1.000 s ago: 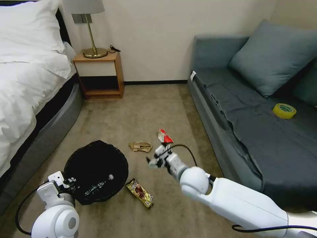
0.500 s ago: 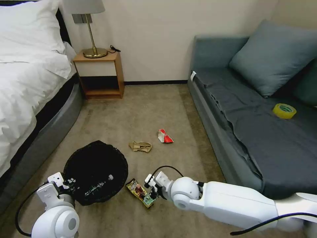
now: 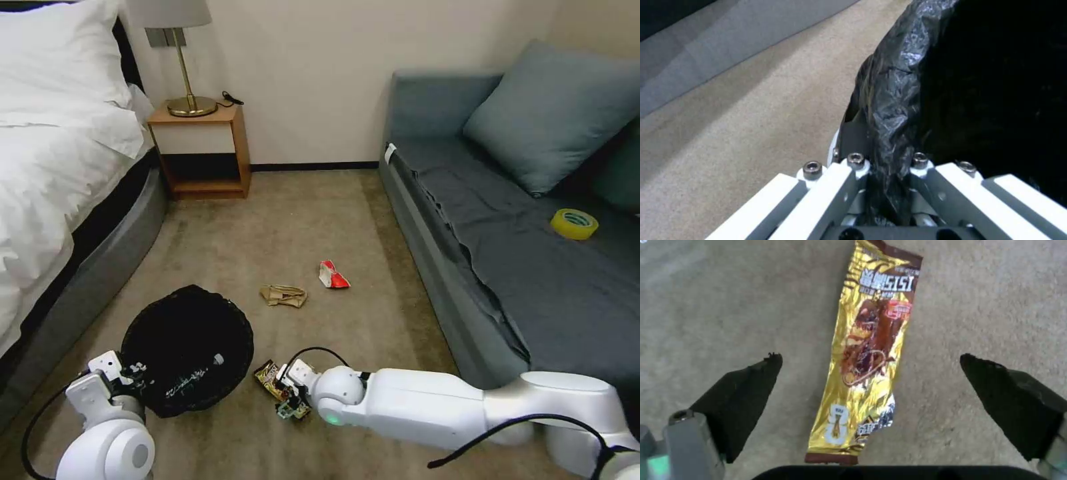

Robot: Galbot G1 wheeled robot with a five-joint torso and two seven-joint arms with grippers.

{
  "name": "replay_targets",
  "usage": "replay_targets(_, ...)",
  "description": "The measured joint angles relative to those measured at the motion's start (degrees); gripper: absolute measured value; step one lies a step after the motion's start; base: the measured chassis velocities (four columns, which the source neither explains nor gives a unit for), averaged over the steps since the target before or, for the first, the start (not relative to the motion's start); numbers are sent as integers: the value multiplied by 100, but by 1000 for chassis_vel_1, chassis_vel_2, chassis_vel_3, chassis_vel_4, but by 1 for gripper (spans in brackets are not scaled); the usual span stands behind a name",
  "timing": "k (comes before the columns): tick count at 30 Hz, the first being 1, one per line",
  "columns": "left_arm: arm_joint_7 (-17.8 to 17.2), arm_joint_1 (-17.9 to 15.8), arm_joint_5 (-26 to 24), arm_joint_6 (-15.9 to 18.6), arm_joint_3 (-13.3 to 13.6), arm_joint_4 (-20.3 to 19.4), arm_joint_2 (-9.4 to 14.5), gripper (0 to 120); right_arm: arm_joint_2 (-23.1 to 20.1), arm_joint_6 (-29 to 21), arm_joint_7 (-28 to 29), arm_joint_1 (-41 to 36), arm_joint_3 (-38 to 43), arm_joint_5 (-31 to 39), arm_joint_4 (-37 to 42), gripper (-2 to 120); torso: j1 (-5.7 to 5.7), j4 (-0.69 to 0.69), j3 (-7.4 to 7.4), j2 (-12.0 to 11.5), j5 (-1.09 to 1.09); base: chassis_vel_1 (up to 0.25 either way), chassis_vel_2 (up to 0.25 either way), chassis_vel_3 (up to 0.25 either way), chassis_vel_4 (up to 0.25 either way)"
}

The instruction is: Pick up the trash bin, then pick up the garbage on the floor and place it into the trash bin.

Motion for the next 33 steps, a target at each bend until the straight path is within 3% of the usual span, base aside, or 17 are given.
replay_targets(11,34,49,-11,-47,-97,0,1,3,337,239,-16,-87,-317,12,-795,100,0,-1,0,0,0,0,0,0,0)
replay_targets(23,45,57,-16,-62,-117,-10,-4,3,394,373,5,-390,-320,-129,-996,99,0,-1,0,0,1,0,0,0,0)
replay_targets(27,45,56,-15,-63,-113,-11,-11,3,400,407,16,-402,-311,-154,-1028,94,0,-1,0,0,1,0,0,0,0)
replay_targets(31,45,64,-3,-83,-104,-16,-29,3,394,510,23,-402,-286,-205,-1087,69,0,-1,0,0,1,0,0,0,0)
replay_targets(33,45,63,-2,-86,-105,-16,-29,3,392,534,22,-406,-279,-226,-1116,66,0,-1,0,0,1,0,0,0,0)
